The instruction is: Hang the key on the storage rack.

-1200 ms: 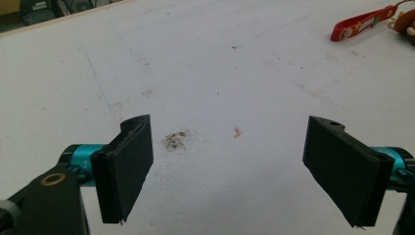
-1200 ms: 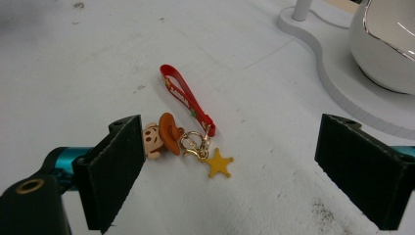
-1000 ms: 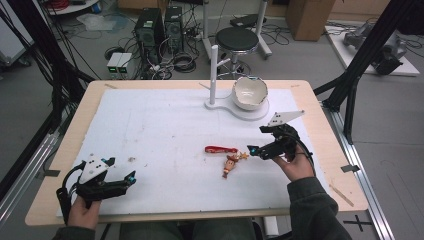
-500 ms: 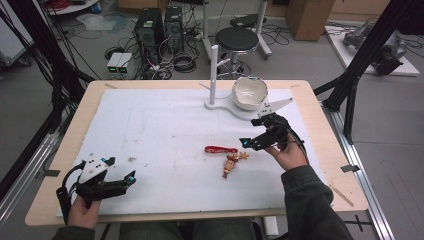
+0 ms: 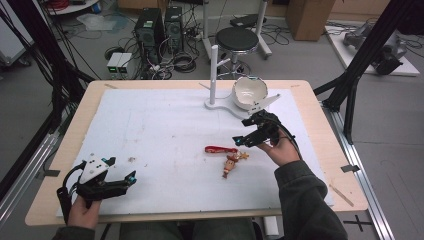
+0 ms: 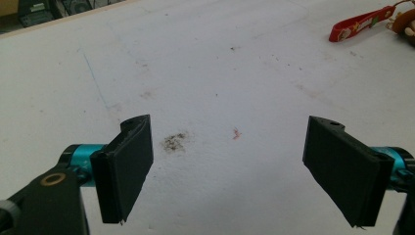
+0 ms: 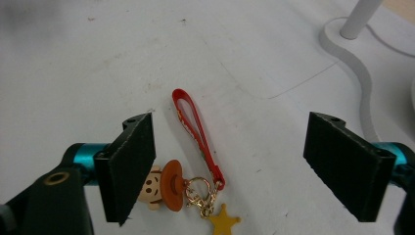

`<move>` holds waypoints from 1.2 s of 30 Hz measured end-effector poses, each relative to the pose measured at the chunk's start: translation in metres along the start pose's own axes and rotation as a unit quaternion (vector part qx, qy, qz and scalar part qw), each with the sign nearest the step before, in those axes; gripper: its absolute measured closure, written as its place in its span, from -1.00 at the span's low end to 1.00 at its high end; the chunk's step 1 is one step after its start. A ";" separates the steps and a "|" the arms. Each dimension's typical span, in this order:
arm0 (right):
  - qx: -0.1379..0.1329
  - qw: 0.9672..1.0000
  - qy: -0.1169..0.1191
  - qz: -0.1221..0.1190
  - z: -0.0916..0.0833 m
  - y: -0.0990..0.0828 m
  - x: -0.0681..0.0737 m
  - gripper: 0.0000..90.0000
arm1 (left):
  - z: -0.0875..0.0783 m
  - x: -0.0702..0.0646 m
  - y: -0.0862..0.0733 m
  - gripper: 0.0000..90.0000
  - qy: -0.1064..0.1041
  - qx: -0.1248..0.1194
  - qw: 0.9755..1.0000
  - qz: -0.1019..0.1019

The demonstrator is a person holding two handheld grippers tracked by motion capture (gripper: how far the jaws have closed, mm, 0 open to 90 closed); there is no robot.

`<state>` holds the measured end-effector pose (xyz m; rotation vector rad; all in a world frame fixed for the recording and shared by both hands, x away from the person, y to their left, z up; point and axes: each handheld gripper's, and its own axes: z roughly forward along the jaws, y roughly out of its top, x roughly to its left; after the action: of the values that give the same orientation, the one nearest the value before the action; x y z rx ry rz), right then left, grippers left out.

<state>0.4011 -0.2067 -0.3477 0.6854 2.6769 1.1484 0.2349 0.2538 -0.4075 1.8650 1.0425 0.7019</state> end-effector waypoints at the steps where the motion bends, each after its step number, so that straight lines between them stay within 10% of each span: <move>1: 0.009 1.000 0.008 0.001 0.005 0.000 -0.002 -0.44 | 0.000 0.000 0.000 -0.57 0.001 0.001 1.000 0.003; 36: 0.084 0.994 0.065 -0.033 0.055 0.002 -0.006 0.18 | 0.000 0.001 -0.001 -0.57 0.000 0.000 1.000 -0.001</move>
<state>0.4242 -0.1723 -0.3849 0.5588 2.9059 0.9930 0.2352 0.2548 -0.4082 1.8627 1.0449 0.7013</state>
